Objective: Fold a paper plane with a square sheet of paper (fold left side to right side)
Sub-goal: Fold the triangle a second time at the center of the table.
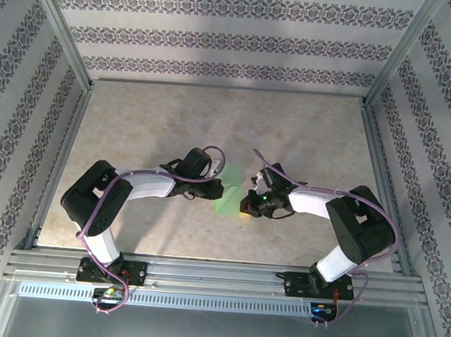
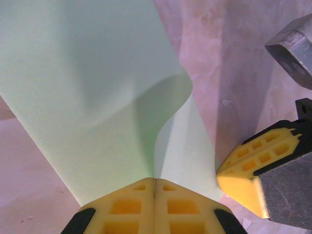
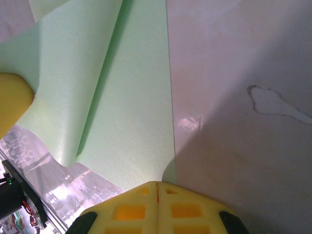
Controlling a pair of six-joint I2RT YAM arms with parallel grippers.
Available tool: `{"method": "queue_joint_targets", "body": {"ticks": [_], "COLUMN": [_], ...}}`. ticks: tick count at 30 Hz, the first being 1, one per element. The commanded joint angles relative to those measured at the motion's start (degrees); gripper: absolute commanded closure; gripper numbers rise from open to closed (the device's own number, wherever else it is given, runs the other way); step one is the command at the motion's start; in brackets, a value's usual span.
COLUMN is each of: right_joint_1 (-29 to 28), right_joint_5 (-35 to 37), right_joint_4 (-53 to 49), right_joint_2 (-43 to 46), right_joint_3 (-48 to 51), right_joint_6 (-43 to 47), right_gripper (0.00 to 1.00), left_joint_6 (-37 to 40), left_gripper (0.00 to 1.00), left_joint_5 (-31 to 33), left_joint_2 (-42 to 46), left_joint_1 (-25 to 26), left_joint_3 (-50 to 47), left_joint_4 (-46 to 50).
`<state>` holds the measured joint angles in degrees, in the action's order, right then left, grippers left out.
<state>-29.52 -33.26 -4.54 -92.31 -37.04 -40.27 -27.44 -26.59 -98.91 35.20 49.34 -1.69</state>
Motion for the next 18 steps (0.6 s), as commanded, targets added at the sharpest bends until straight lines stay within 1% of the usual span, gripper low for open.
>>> {"method": "queue_joint_targets", "body": {"ticks": [1, 9, 18], "right_joint_1": [-0.8, -0.78, -0.78], "right_joint_5": [3.55, 3.46, 3.46], "right_joint_4": [-3.73, -3.93, -3.73], "right_joint_2": [-2.26, -2.56, -2.87], "right_joint_3": [0.3, 0.21, 0.21], "right_joint_6": [0.94, 0.98, 0.98], "right_gripper": [1.0, 1.0, 1.0], "left_joint_6": [1.92, 3.57, 3.71], "left_gripper": [0.99, 0.99, 0.99], "left_joint_5": [-0.68, 0.48, 0.13], "left_joint_2": [-1.13, -2.42, -2.64], "left_joint_1": [-0.92, -1.78, -2.42], "left_joint_3": [-0.06, 0.88, 0.93], "left_joint_4": [1.26, 1.76, 0.94]}}
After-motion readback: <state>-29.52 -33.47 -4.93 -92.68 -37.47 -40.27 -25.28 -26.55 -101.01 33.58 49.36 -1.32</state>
